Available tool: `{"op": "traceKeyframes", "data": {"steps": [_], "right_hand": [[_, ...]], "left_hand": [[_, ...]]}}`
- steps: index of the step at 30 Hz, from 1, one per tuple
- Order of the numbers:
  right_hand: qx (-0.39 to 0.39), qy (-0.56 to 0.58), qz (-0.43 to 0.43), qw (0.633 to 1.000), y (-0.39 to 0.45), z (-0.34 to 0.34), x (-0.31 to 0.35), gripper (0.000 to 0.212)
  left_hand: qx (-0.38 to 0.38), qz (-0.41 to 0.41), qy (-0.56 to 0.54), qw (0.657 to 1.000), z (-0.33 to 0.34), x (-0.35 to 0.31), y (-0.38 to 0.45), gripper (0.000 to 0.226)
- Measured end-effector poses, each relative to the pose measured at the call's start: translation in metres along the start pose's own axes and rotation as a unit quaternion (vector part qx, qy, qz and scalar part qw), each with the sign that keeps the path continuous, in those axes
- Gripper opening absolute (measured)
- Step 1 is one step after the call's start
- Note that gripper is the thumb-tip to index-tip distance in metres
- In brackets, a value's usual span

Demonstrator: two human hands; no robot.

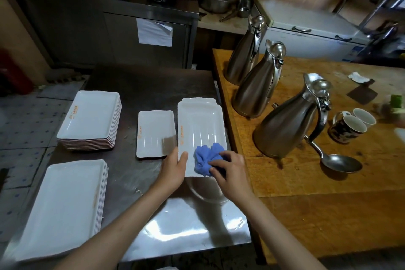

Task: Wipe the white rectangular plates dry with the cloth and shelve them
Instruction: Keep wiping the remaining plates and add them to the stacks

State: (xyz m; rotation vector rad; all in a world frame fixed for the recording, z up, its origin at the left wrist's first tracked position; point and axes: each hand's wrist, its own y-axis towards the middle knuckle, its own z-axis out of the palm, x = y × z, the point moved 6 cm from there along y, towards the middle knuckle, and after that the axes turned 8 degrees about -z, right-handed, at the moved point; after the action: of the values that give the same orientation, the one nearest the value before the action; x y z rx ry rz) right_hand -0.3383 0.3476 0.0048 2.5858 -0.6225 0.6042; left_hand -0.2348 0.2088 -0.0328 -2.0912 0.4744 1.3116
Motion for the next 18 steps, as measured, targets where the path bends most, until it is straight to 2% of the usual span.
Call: {"op": "traceKeyframes", "data": {"steps": [3, 6, 12, 18], "right_hand": [[0.011, -0.012, -0.022, 1.000, 0.004, 0.002, -0.001, 0.018], [-0.011, -0.011, -0.046, 0.999, 0.010, -0.001, 0.002, 0.021], [-0.037, 0.046, 0.042, 0.997, 0.035, -0.009, -0.008, 0.028], [-0.101, 0.015, 0.037, 0.994, 0.065, -0.021, -0.014, 0.029]], "left_hand": [[0.006, 0.010, 0.004, 1.000, 0.000, 0.001, -0.006, 0.037], [0.018, 0.010, 0.000, 1.000, 0.000, 0.001, -0.009, 0.040], [0.029, -0.001, -0.014, 0.999, -0.005, 0.003, -0.011, 0.037], [0.045, -0.006, -0.037, 0.998, 0.000, 0.005, -0.015, 0.031]]}}
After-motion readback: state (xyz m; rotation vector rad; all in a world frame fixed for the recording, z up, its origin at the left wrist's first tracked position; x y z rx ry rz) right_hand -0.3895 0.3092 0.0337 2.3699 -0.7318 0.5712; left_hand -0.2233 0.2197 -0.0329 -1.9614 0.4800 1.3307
